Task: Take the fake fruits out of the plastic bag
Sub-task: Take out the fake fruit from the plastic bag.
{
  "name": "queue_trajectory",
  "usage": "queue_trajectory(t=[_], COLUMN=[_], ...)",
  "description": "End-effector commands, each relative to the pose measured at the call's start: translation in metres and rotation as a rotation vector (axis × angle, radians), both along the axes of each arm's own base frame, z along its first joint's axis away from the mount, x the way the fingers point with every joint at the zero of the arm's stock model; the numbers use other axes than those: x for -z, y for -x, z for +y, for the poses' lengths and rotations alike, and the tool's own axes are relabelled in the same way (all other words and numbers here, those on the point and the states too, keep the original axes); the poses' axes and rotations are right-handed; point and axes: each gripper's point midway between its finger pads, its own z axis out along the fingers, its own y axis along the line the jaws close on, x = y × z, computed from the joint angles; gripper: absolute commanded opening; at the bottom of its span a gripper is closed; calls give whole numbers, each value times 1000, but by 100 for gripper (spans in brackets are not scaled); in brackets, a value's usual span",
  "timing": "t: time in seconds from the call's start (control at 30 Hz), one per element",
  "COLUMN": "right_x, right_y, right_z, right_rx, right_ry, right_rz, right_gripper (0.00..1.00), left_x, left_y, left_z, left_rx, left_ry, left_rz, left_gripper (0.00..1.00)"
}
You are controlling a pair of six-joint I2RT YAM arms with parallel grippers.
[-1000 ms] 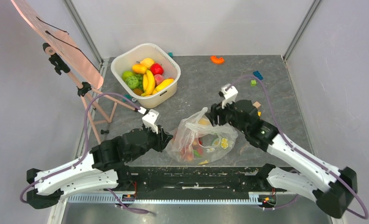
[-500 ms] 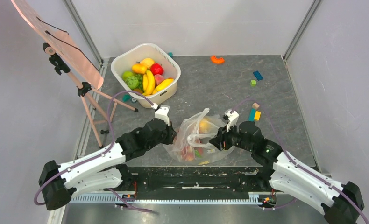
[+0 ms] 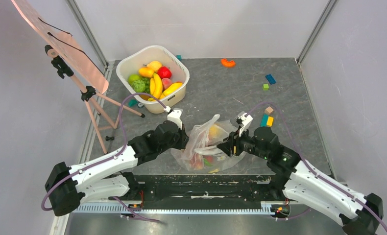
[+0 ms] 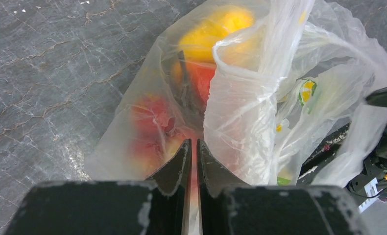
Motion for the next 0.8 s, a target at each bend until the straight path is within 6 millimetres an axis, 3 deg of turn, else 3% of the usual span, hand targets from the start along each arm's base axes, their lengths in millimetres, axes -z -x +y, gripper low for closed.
queue_trajectory(t=[0.0, 0.27, 0.53, 0.77], right_x=[-26, 13, 44, 54], right_y=[1, 25, 38, 12], right_z=[-16, -35, -23, -22], right_rx=[21, 40, -15, 101], right_ry=[53, 21, -45, -66], right_rz=[-59, 17, 87, 50], right_gripper=[47, 40, 32, 26], left_x=[-27, -29, -32, -39], left_y=[-10, -19, -30, -42], left_z=[-11, -7, -6, -10], left_rx=[1, -17, -28, -31], left_ry=[71, 54, 53, 62], left_rz=[-53, -68, -74, -95], left_gripper=[13, 13, 12, 12])
